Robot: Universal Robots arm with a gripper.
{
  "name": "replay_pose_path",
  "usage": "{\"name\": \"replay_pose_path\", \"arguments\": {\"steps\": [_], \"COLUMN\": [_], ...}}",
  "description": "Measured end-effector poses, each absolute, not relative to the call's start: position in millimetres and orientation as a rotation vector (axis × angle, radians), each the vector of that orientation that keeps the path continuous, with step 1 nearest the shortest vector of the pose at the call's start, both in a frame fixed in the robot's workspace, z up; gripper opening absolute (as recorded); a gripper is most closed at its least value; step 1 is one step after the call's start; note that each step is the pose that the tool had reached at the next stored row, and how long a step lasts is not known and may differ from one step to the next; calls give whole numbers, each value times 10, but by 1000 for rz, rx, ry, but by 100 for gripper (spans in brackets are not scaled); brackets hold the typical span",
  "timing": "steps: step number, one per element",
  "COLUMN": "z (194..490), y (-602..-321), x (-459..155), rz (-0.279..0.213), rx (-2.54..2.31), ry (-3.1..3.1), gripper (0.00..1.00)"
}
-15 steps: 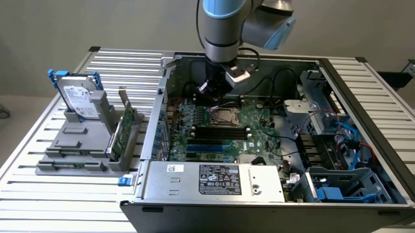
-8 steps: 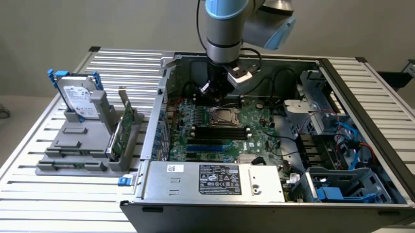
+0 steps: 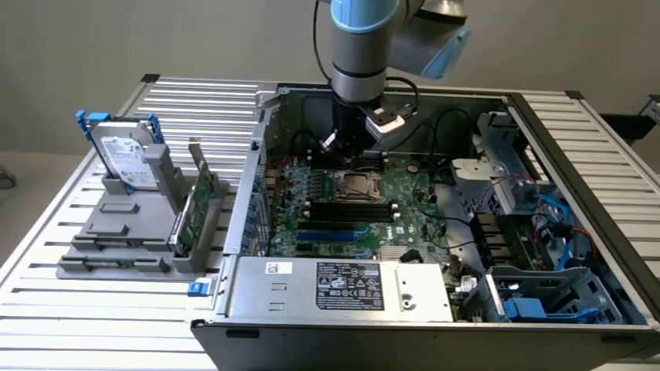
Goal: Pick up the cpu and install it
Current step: 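Install the first cpu locking lever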
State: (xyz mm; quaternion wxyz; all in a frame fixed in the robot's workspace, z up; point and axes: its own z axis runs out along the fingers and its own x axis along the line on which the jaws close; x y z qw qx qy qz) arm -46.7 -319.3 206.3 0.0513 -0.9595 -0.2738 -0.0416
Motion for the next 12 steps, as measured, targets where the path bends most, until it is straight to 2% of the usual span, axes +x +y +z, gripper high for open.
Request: {"name": "replay_pose_path", "arguments": {"steps": [12], "z": [2026], "y": [-3195], "x": [-430], "rz": [-128], "rx": [-2914], "ry": [-852], "gripper": [11]}}
